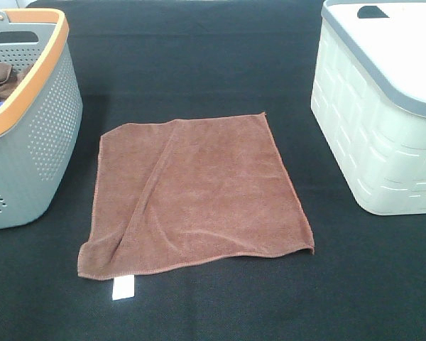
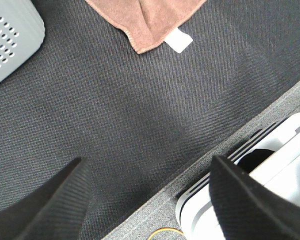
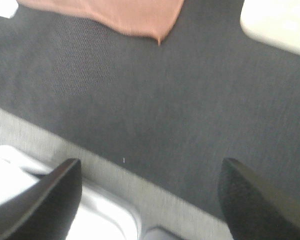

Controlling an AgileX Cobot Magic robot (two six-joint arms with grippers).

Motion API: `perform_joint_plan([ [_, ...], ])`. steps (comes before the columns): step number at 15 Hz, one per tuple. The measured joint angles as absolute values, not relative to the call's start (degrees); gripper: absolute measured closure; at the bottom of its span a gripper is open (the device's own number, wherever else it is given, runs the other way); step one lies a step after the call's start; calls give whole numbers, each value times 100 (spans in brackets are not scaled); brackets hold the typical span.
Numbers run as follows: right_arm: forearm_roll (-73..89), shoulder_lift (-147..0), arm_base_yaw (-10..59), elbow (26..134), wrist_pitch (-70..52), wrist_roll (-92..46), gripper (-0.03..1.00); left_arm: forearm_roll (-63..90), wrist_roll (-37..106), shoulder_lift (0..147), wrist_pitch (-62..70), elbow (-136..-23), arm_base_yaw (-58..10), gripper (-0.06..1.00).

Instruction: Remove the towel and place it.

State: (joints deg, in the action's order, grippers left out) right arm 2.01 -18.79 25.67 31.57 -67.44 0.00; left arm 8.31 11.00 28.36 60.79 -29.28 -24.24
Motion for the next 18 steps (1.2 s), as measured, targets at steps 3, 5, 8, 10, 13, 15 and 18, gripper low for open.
perform_joint_plan([
  [3, 160, -985, 2567, 3134, -6738, 0, 25, 859, 1152, 2830, 6062, -2928, -2424, 30],
  [5, 92, -544, 2567, 3134, -6704, 0, 25, 1106, 1450, 2825, 6062, -2928, -2424, 30],
  [8, -160, -470, 2567, 3048, -6434, 0, 25, 1163, 1553, 2825, 6068, -2928, -2424, 30],
  [10, -275, -470, 2567, 2882, -6194, 74, 25, 1163, 1553, 2825, 6068, -2928, -2424, 30],
  [13, -275, -470, 2567, 2871, -6136, 74, 25, 1163, 1553, 2825, 6068, -2928, -2424, 30],
  [15, -275, -470, 2567, 2871, -6136, 74, 25, 1163, 1553, 2825, 6068, -2928, -2424, 30],
  [18, -275, -470, 2567, 2871, -6136, 74, 25, 1163, 1553, 2825, 6068, -2928, -2424, 30],
])
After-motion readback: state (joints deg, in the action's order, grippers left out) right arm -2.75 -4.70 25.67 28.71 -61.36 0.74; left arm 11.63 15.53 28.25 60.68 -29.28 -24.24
